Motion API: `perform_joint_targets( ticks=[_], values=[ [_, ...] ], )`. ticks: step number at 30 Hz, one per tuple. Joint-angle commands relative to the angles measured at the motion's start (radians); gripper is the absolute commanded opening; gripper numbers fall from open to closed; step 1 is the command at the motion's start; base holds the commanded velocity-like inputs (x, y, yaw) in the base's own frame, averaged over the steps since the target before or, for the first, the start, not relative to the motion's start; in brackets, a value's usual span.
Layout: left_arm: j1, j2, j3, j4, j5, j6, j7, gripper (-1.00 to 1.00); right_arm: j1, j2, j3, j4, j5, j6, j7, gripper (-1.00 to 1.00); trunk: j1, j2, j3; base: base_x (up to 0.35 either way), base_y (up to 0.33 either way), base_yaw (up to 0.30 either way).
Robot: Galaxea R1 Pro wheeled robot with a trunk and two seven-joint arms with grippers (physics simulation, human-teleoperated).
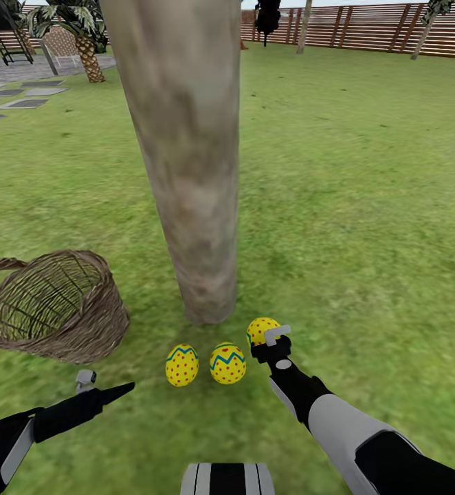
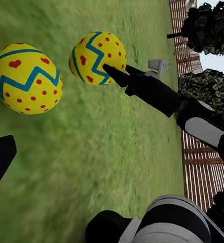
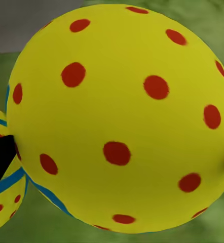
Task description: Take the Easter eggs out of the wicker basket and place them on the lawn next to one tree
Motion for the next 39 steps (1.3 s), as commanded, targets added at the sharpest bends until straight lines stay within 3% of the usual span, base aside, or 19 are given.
perform_joint_targets(
  ticks=[1,6,39],
  values=[
    [0.000,0.000,0.001,0.000,0.003,0.010,-0.003,1.00,-0.001,0.000,0.007,0.001,-0.006,-0.004,-0.005,-1.00,0.000,0.000,-0.001,0.030,0.000,0.000],
    [0.000,0.000,0.001,0.000,0.002,0.009,-0.003,1.00,-0.001,-0.002,0.006,0.005,-0.007,-0.001,-0.005,-1.00,0.000,0.000,-0.001,0.005,0.000,0.000],
    [0.000,0.001,0.000,-0.006,0.006,0.009,-0.012,1.00,-0.001,-0.004,0.004,0.001,-0.015,0.005,-0.008,-1.00,0.009,-0.005,-0.074,0.000,0.000,0.000]
  ],
)
